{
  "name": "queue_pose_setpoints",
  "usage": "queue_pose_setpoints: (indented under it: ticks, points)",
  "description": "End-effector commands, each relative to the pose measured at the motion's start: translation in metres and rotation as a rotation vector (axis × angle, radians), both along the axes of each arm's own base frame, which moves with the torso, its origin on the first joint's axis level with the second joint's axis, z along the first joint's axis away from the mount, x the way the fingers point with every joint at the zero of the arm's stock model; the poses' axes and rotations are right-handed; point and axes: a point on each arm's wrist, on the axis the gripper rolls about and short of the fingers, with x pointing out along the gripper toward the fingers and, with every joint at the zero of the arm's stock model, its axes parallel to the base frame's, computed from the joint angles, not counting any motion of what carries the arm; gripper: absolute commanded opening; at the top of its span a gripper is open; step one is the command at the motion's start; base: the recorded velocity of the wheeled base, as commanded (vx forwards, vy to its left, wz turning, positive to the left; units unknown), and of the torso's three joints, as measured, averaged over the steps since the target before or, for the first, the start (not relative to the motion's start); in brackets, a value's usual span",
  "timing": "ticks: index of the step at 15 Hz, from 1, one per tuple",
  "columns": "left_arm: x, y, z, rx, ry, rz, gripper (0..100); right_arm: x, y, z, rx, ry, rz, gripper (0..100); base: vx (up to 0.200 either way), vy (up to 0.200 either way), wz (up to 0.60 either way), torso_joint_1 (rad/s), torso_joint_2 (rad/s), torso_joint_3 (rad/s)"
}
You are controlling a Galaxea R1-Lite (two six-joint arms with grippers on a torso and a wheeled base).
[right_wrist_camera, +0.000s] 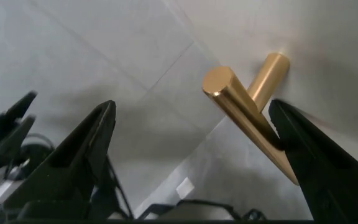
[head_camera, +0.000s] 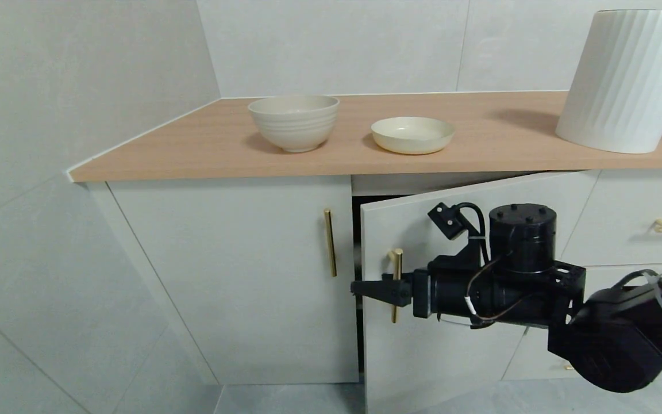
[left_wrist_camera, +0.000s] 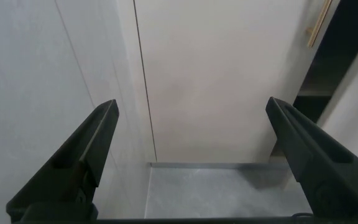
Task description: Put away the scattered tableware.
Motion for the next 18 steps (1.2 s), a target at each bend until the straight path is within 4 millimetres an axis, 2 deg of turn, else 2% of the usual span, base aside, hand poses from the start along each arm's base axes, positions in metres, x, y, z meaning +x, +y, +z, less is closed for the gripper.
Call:
queue_pose_setpoints:
  ticks: [1,4,6,7,8,9,10,12,13,14,15,18]
  points:
    - [0.000,0.000,0.000,0.006,0.002,-0.004,100,-0.021,-0.012,0.011,0.022,-0.025,0.019,100,0.000,0.000,0.00,0.000,0.00,0.000]
    - [0.000,0.000,0.000,0.006,0.000,-0.005,100,-0.034,-0.022,0.016,0.029,-0.025,0.045,100,0.000,0.000,0.00,0.000,0.00,0.000]
    - [0.000,-0.001,0.002,0.083,-0.006,-0.021,100,-0.040,-0.026,0.017,0.033,-0.024,0.064,100,0.000,0.000,0.00,0.000,0.00,0.000]
    - [-0.004,-0.001,0.018,0.098,-0.049,-0.037,100,-0.041,-0.028,0.014,0.025,-0.014,0.064,100,0.000,0.000,0.00,0.000,0.00,0.000]
    - [-0.006,-0.002,0.048,0.101,-0.054,-0.115,100,-0.042,-0.028,0.013,0.021,-0.011,0.064,100,0.000,0.000,0.00,0.000,0.00,0.000]
    - [0.001,-0.004,0.075,0.097,-0.013,-0.187,100,-0.044,-0.030,0.008,0.009,0.002,0.064,100,0.000,0.000,0.00,0.000,0.00,0.000]
    - [0.013,-0.005,0.097,0.092,0.030,-0.234,100,-0.047,-0.032,0.004,-0.006,0.008,0.068,100,0.000,0.000,0.00,0.000,0.00,0.000]
    - [0.049,-0.006,0.128,0.081,0.132,-0.291,100,-0.049,-0.034,0.000,-0.028,-0.013,0.084,100,0.000,0.000,0.00,0.000,0.00,0.000]
    - [0.095,-0.008,0.152,0.063,0.226,-0.336,100,-0.052,-0.036,0.001,-0.024,-0.019,0.098,100,0.000,0.000,0.00,0.000,0.00,0.000]
    - [0.120,-0.013,0.160,0.062,0.250,-0.379,100,-0.054,-0.037,0.001,-0.024,-0.013,0.112,100,0.000,0.000,0.00,0.000,0.00,0.000]
    - [0.147,-0.022,0.164,0.049,0.264,-0.438,0,-0.055,-0.038,0.000,-0.026,-0.012,0.115,100,0.000,0.000,0.00,0.000,0.00,0.000]
    - [0.197,-0.059,0.159,-0.029,0.335,-0.583,0,-0.057,-0.040,-0.001,-0.030,-0.007,0.114,100,0.000,0.000,0.00,0.000,0.00,0.000]
